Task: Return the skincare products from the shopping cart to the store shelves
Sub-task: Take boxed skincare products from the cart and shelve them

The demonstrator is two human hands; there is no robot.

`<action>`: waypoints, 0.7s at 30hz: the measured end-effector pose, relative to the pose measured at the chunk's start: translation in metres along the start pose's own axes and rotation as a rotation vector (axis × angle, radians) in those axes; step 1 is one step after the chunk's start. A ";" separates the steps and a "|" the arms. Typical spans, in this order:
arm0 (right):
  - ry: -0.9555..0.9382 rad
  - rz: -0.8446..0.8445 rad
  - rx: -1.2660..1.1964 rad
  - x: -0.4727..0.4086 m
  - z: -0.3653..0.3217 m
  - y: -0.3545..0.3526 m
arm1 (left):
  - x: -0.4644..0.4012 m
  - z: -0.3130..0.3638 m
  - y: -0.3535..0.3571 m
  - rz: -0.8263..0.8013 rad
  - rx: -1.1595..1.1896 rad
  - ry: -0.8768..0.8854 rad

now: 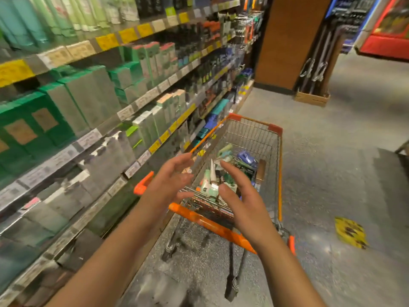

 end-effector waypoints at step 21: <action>0.297 0.315 0.174 -0.122 0.077 -0.012 | -0.191 -0.057 0.038 -0.270 0.021 -0.222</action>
Point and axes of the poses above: each hand's wrist, its own x-axis away from the middle knuckle, its own y-axis out of the palm, z = x × y, the point moved 4 cm from there along -x, towards the middle knuckle, and after that the axes turned 10 degrees about z, right-handed, at the moved point
